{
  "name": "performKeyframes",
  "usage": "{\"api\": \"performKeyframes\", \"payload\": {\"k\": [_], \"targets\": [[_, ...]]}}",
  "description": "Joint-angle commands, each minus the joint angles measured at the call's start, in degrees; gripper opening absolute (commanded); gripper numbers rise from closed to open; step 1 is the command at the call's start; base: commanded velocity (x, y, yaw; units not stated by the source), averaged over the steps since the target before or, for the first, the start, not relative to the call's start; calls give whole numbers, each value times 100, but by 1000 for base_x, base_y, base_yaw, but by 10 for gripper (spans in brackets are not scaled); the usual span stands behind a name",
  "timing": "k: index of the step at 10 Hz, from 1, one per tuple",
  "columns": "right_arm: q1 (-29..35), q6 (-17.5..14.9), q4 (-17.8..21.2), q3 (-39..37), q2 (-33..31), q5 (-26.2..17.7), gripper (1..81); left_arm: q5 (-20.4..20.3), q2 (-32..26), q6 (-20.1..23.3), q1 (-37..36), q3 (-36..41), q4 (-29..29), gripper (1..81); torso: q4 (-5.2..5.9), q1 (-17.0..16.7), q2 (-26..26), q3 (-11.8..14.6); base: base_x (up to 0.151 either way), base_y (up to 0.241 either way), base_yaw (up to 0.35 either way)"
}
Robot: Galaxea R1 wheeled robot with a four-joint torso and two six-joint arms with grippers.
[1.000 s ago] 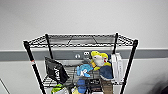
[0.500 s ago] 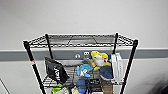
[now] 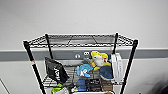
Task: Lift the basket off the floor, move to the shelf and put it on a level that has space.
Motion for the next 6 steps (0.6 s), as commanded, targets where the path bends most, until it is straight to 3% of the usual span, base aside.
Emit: {"api": "performKeyframes", "payload": {"k": [1, 6], "targets": [[869, 30, 61, 583, -334, 87, 10, 28, -384, -50, -941, 711, 61, 10, 0, 0, 0, 0, 0, 0, 0], [1475, 206, 157, 1128, -624, 69, 10, 37, -727, -208, -1494, 1195, 17, 10, 0, 0, 0, 0, 0, 0, 0]]}}
